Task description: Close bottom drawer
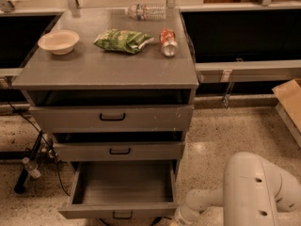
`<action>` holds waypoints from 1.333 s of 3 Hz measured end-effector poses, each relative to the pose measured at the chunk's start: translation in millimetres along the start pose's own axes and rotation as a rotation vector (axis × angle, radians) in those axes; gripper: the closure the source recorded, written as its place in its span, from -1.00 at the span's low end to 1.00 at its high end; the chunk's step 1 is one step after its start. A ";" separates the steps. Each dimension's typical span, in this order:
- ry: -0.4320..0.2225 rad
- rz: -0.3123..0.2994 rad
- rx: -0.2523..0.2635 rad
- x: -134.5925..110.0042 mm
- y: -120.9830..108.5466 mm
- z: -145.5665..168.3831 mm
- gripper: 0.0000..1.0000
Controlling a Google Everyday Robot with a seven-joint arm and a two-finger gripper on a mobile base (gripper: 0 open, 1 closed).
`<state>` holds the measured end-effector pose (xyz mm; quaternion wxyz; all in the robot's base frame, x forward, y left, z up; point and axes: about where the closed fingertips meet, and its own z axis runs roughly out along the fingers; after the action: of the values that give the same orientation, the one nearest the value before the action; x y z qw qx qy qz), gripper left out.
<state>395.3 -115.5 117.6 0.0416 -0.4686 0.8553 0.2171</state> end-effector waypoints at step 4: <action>-0.036 0.018 0.073 -27.8 -37.7 4.0 1.00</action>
Offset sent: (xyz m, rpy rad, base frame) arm 0.1192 0.0118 0.0180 -0.0199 -0.1597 -0.0779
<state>441.2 -109.6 109.1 0.0721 -0.4552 0.8658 0.1946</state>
